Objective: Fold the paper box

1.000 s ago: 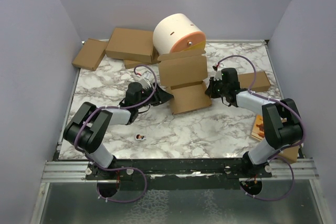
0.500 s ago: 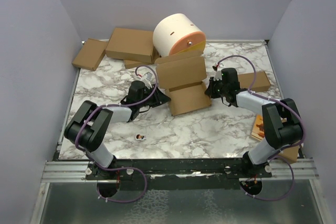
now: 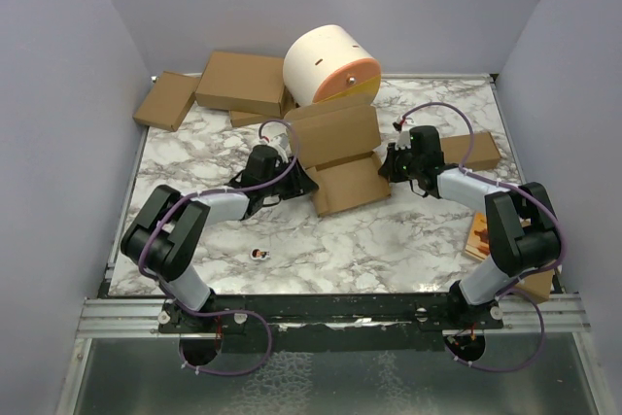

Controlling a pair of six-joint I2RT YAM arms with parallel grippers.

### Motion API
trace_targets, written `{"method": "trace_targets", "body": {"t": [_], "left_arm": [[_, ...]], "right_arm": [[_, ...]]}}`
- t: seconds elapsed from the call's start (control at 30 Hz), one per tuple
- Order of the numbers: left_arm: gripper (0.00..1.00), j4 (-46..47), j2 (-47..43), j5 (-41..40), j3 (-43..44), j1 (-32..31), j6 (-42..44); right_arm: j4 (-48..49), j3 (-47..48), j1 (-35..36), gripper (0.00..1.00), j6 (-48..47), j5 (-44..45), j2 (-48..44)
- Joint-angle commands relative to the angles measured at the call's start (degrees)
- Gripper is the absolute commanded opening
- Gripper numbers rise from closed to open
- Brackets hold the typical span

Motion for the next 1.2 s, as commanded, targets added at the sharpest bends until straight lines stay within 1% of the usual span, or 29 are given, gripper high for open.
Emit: {"method": "trace_targets", "body": {"t": [0.0,0.13,0.33,0.43,0.53,0.8,1.03,1.1,1.17], "left_arm": [[0.41,-4.5,1.0,-3.1,2.2,-1.5,1.7],[0.42,-8.7,1.0,-6.9,3.4,-3.3,1.2],[0.44,-15.8,1.1,-14.7,6.5,-6.5,0.7],[0.43,-20.3,1.6,-19.2,8.8,-8.0,0.0],[0.4,-22.9,2.0,-21.7,9.6,-9.3,-1.1],[0.28,-25.0,2.9,-23.2,9.8,-10.3,-2.9],[0.29,-24.1,1.5,-23.7,9.3,-10.6,-2.7],[0.25,-24.7,1.4,-24.1,9.4,-10.6,-2.7],[0.25,-25.7,1.8,-24.2,9.8,-10.6,-2.5]], "right_arm": [[1.1,0.4,0.4,0.01,1.5,-2.6,-0.3],[1.1,0.4,0.5,0.01,1.9,-2.7,-0.8],[1.3,0.2,1.1,0.01,2.3,-2.8,-1.5],[1.3,0.3,1.4,0.01,2.4,-2.8,-1.5],[1.3,0.4,1.5,0.01,2.4,-2.9,-1.6],[1.2,0.3,1.5,0.01,2.6,-3.1,-2.0],[1.3,0.4,1.5,0.01,2.6,-3.5,-2.0],[1.2,0.3,1.5,0.01,2.6,-3.6,-1.9],[1.2,0.4,1.5,0.01,2.6,-3.6,-2.0]]}}
